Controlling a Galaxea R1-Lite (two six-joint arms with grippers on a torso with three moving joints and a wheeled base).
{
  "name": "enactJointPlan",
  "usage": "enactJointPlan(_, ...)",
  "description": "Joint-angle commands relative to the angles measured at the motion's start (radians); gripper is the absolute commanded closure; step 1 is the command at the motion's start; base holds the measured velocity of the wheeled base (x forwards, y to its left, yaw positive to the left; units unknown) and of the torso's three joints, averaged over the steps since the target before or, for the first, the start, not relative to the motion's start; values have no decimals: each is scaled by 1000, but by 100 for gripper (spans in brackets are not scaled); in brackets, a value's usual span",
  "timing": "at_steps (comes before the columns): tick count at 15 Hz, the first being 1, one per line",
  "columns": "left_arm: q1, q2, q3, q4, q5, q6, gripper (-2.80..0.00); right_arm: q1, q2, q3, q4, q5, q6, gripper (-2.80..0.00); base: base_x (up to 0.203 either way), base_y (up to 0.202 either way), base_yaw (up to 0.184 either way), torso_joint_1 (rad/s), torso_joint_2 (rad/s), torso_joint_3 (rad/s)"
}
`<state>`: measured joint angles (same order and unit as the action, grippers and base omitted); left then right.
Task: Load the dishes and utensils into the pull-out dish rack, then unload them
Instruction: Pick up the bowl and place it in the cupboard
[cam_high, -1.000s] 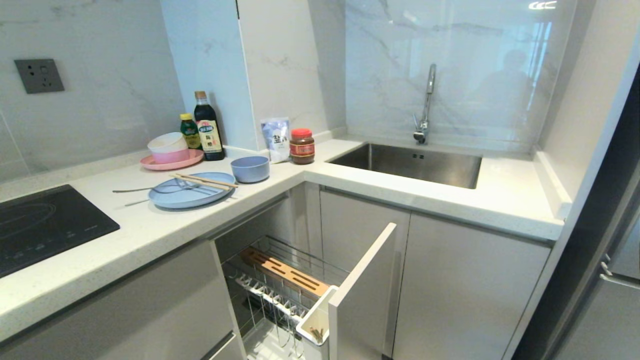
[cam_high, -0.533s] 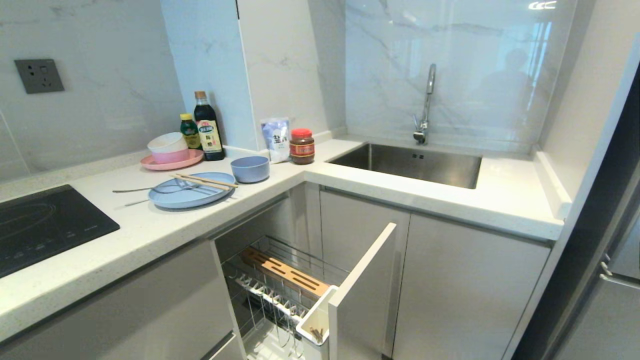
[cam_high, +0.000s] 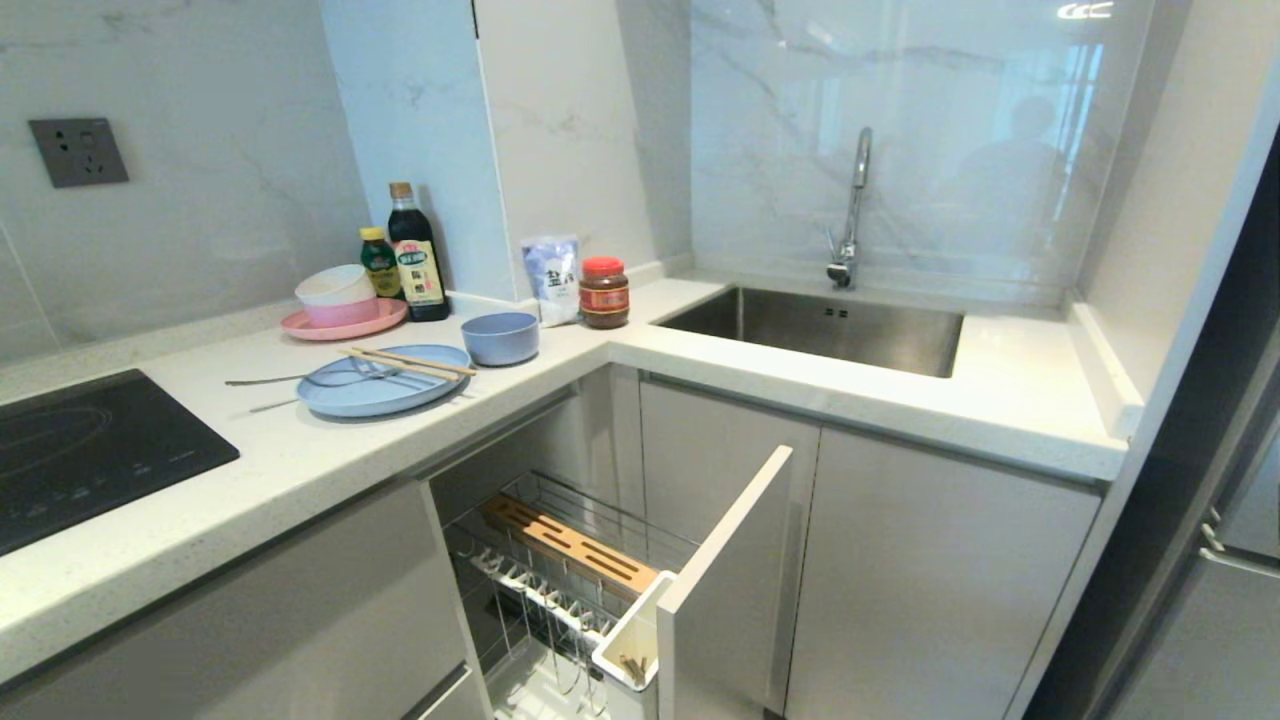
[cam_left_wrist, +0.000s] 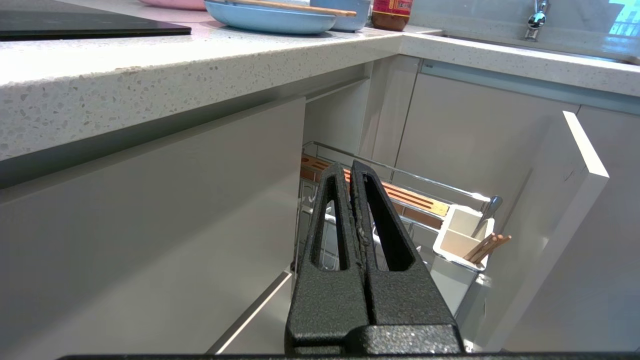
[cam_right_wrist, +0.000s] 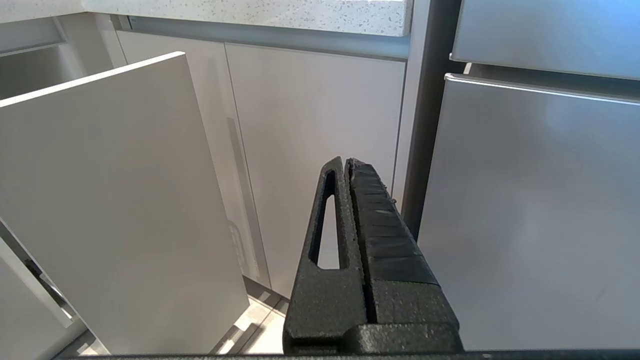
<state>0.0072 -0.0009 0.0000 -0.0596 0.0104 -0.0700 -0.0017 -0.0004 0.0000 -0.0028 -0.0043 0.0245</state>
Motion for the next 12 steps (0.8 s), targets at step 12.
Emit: enactJointPlan(12,0,2,26,0,0,-4,0,0,-4,2,0,0,0,0,0,0,0,4,4,-174)
